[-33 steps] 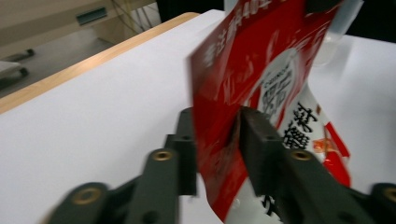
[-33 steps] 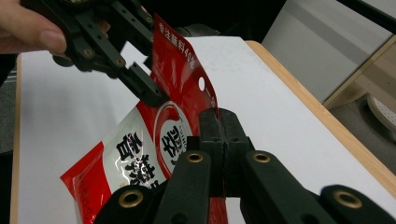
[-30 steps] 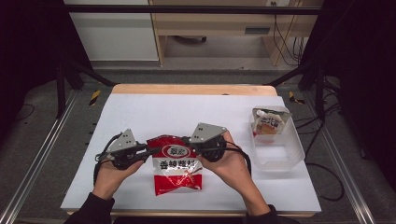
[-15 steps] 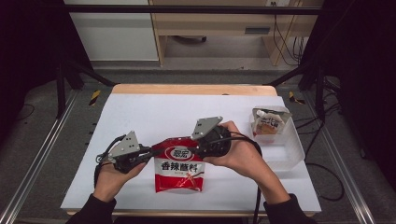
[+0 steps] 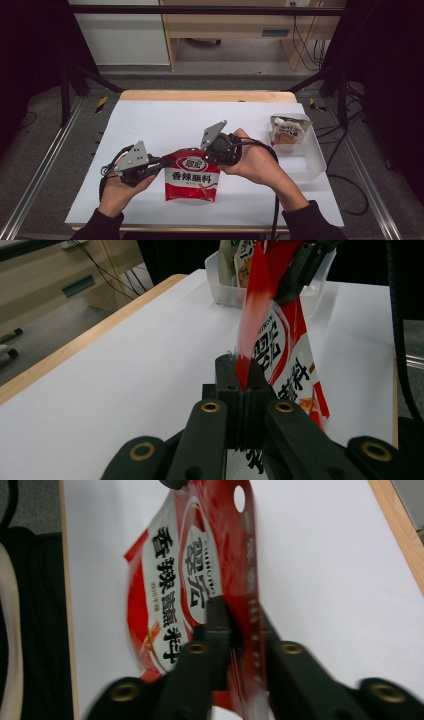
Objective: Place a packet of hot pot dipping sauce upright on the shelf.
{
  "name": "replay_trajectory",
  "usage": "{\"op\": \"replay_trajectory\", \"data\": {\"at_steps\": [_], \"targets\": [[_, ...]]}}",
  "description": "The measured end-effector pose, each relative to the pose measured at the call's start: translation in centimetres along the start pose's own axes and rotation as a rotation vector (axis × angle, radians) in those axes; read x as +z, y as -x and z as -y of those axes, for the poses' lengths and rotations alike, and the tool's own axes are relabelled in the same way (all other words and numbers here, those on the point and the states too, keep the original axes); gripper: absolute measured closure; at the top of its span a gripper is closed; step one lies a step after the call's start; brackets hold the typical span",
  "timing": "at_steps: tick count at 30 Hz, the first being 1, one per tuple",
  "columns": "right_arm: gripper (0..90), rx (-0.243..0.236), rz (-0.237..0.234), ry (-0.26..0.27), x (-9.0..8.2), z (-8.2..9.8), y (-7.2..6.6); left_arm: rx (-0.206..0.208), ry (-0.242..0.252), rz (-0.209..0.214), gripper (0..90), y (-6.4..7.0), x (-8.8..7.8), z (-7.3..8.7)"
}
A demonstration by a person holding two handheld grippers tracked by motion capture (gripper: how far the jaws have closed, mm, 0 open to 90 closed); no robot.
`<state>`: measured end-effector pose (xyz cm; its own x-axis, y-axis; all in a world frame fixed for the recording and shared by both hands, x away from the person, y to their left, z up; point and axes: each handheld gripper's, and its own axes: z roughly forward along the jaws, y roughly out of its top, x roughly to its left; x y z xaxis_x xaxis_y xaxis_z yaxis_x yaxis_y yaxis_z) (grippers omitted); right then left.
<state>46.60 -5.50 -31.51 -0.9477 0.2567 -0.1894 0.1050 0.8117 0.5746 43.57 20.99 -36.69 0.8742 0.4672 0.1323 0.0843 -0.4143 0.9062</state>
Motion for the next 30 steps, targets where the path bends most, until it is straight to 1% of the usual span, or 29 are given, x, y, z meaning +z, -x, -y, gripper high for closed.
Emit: {"op": "replay_trajectory", "data": {"at_steps": [3,5,6,8,9,10,11,12,13,14,16,17,18,23,25,27,30], "targets": [[89.6,-0.006,0.001,-0.008,-0.3,-0.4,-0.1,-0.014,0.014,0.008,89.6,-0.2,-0.2,0.0],[89.7,-0.017,0.001,-0.001,-0.6,-0.7,-0.1,-0.04,0.035,0.013,87.0,-0.4,-0.4,0.1],[89.7,-0.021,0.006,-0.001,-0.8,-0.9,0.0,-0.05,0.043,0.01,82.6,-0.5,-0.4,0.1],[89.8,-0.021,0.017,0.005,-1.2,-1.2,0.2,-0.061,0.051,0.002,76.5,-0.7,-0.6,0.2],[89.8,-0.033,0.026,0.002,-1.4,-1.4,0.4,-0.071,0.054,-0.004,71.8,-0.8,-0.6,0.3],[89.9,-0.042,0.035,-0.005,-1.6,-1.6,0.6,-0.087,0.057,-0.013,64.3,-0.9,-0.6,0.4],[89.9,-0.039,0.043,-0.01,-1.8,-1.7,0.7,-0.097,0.052,-0.021,56.9,-1.1,-0.5,0.6],[89.9,-0.051,0.046,-0.011,-1.9,-1.8,0.9,-0.098,0.049,-0.028,53.6,-1.2,-0.6,0.7],[89.9,-0.052,0.054,-0.018,-2.0,-1.9,1.1,-0.104,0.05,-0.031,51.2,-1.3,-0.6,0.9],[90.0,-0.059,0.064,-0.021,-2.1,-2.0,1.3,-0.11,0.044,-0.034,47.4,-1.5,-0.6,1.1],[90.0,-0.056,0.081,-0.027,-2.3,-2.0,1.9,-0.12,0.036,-0.049,42.4,-1.7,-0.7,1.6],[90.0,-0.06,0.085,-0.028,-2.4,-1.9,2.3,-0.124,0.031,-0.053,41.5,-1.8,-0.7,1.8],[90.0,-0.049,0.09,-0.03,-2.4,-1.9,2.6,-0.129,0.021,-0.057,40.7,-2.0,-0.8,2.1],[90.0,-0.033,0.105,-0.045,-2.8,-1.8,3.8,-0.164,-0.002,-0.081,36.8,-2.8,-0.9,3.3],[90.0,-0.036,0.106,-0.05,-2.9,-1.7,4.2,-0.176,-0.025,-0.093,32.1,-3.1,-0.8,3.9],[90.0,-0.026,0.109,-0.059,-3.0,-1.7,4.5,-0.177,-0.058,-0.112,28.1,-3.2,-0.6,4.5],[90.0,-0.026,0.113,-0.07,-3.1,-1.8,5.0,-0.197,-0.086,-0.116,22.7,-3.5,-0.3,5.4]]}}
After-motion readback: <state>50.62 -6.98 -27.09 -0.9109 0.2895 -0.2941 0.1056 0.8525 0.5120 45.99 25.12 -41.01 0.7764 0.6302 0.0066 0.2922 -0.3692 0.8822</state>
